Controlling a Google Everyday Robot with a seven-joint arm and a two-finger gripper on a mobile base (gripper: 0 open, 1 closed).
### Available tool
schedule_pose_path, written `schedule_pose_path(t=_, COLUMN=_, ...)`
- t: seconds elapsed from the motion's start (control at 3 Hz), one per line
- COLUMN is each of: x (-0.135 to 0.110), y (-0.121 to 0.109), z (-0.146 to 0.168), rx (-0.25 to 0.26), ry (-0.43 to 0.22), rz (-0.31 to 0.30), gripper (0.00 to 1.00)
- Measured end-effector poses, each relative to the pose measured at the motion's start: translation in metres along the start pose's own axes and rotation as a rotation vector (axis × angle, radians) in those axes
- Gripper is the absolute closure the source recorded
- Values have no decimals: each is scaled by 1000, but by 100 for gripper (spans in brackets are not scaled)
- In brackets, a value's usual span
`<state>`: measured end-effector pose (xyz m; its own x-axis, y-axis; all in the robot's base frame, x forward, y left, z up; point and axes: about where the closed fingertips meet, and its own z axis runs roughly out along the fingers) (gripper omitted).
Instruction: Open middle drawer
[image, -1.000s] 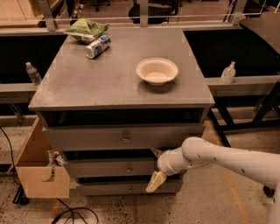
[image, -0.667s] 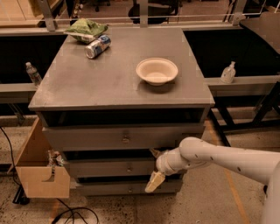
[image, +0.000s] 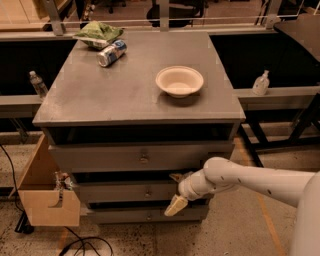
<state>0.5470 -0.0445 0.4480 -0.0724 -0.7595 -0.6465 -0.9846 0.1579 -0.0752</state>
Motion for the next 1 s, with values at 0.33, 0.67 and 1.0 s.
schedule_pose_path(t=0.33, x=4, y=0, z=1, rx=-1, ry=1, rz=10, gripper=41)
schedule_pose_path(t=0.67, x=8, y=2, z=-1, rx=0, ry=3, rz=18, gripper=64)
schedule_pose_path(t=1.0, x=11, y=6, z=-2, rx=-2, ry=4, rz=26, gripper=87)
